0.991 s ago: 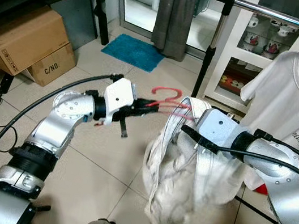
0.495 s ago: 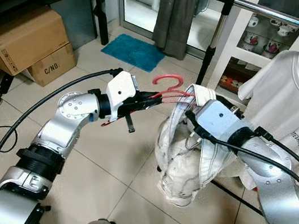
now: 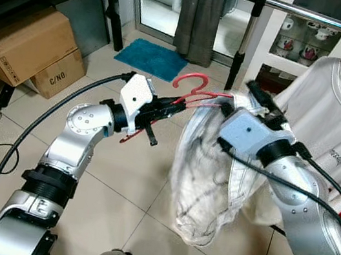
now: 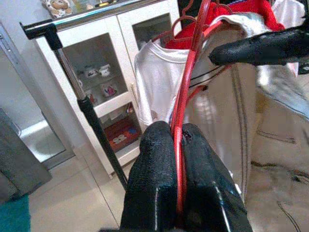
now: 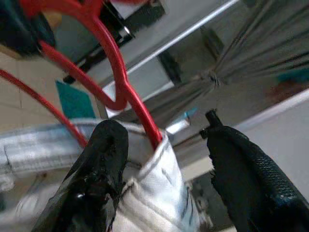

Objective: Hang hanger

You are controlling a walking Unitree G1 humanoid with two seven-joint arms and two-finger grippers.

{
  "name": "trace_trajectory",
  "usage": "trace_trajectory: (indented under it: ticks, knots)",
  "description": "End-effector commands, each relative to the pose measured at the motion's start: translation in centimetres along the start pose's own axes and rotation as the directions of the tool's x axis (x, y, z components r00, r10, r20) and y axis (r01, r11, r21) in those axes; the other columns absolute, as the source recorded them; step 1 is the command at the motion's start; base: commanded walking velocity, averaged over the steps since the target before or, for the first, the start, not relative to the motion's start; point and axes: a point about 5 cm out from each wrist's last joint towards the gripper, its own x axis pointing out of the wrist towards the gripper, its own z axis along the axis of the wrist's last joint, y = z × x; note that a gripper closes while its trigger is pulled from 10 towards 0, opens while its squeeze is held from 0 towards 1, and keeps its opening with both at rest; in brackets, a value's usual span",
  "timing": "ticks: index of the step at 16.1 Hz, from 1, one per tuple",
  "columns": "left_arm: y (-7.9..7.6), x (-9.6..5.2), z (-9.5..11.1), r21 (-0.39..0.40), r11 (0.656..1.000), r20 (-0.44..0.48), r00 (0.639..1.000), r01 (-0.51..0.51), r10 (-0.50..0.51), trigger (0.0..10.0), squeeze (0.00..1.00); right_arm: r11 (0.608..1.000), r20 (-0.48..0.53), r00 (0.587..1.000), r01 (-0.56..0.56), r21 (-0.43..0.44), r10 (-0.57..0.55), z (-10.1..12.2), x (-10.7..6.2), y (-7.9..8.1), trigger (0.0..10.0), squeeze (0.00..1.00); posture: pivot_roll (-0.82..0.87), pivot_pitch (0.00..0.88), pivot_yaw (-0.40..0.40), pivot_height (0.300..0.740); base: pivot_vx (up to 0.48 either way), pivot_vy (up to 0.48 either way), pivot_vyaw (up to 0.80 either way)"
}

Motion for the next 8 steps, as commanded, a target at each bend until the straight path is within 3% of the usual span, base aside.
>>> trace_trajectory:
  ticks: [1, 3, 5, 8]
  knots:
    - [1.0, 0.0, 1.8, 0.011, 0.999, 0.092, 0.995, -0.045, 0.043, 0.0, 0.0, 1.0, 0.041, 0.999, -0.02, 0.007, 0.02, 0.3, -0.2, 0.1, 10.0, 0.0, -0.07, 0.082, 0.091, 0.74, 0.0, 0.0, 0.0]
    - [1.3, -0.2, 2.0, 0.013, 0.998, 0.102, 0.993, -0.058, 0.056, 0.0, 0.0, 0.999, 0.07, 0.997, -0.03, 0.024, 0.028, 0.1, -0.4, -0.1, 10.0, 0.0, -0.07, 0.076, 0.088, 0.74, 0.0, 0.0, 0.0]
    - [1.4, -0.3, 2.1, 0.013, 0.998, 0.111, 0.992, -0.064, 0.063, 0.0, 0.0, 0.999, 0.016, 0.999, -0.034, 0.009, 0.034, -0.8, -0.6, 0.2, 10.0, 0.0, -0.07, 0.075, 0.087, 0.74, 0.0, 0.0, 0.0]
    - [1.5, -0.2, 2.2, 0.021, 0.995, 0.114, 0.989, -0.101, 0.098, 0.0, 0.0, 0.986, -0.146, 0.984, -0.083, 0.145, 0.104, -2.5, -1.2, 2.1, 10.0, 0.0, -0.06, 0.075, 0.086, 0.74, 0.0, 0.0, 0.0]
